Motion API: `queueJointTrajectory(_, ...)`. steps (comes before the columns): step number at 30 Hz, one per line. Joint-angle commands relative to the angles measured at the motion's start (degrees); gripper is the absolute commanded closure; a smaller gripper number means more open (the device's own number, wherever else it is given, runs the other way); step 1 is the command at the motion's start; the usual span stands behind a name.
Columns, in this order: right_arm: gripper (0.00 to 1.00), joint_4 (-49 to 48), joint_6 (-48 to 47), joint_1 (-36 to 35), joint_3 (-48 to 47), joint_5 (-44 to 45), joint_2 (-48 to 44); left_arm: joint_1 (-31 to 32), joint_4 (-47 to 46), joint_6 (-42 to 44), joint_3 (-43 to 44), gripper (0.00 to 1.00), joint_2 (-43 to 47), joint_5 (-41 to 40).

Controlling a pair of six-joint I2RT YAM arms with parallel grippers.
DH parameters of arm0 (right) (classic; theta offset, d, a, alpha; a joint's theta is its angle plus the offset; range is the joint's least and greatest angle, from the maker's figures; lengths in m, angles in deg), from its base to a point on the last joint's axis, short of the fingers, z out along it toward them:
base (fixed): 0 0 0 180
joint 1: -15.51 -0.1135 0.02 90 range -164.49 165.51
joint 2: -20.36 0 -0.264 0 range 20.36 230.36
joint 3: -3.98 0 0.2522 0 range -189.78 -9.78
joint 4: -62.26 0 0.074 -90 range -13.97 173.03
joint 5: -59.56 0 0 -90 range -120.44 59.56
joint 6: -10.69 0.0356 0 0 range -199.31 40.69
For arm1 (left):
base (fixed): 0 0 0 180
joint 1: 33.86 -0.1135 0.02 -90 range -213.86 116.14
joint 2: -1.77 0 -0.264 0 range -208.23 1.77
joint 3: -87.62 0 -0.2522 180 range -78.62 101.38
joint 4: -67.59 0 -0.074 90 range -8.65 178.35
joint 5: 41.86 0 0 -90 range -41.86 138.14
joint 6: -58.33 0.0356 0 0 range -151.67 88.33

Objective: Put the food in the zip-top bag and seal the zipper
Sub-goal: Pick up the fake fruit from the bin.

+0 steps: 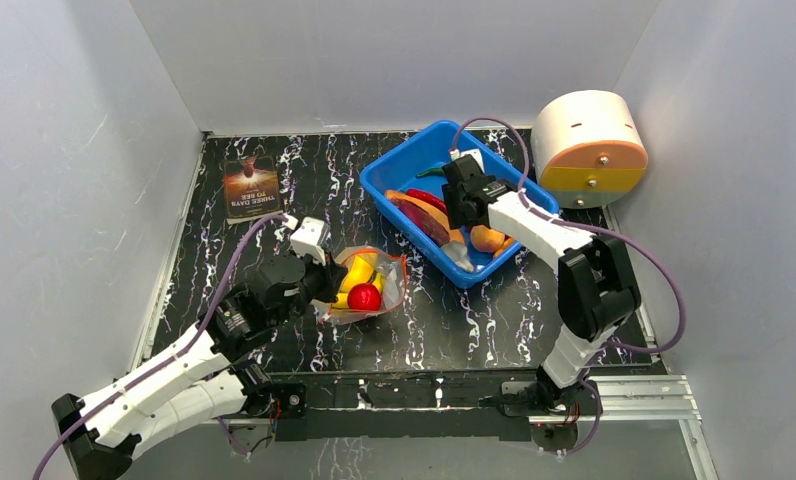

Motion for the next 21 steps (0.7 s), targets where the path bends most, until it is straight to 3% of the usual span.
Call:
queueJointTrajectory(1, 0.30, 0.99, 1.30, 0.66, -3.29, 5.53, 1.54, -0.24, 0.93, -0.16, -0.31, 1.00, 1.71, -0.20)
queueJointTrajectory(8, 0.21, 3.40, 1.33, 1.33, -2.72, 8.25, 5.31, -0.22, 0.65, -0.26, -0.13, 1.00, 1.72, -0.14)
queueJointTrajectory(21, 0.20, 1.97, 1.12, 2.47, -0.38, 5.65, 7.51, -0.25, 0.62, -0.59, 0.06, 1.00, 1.15, 0.16)
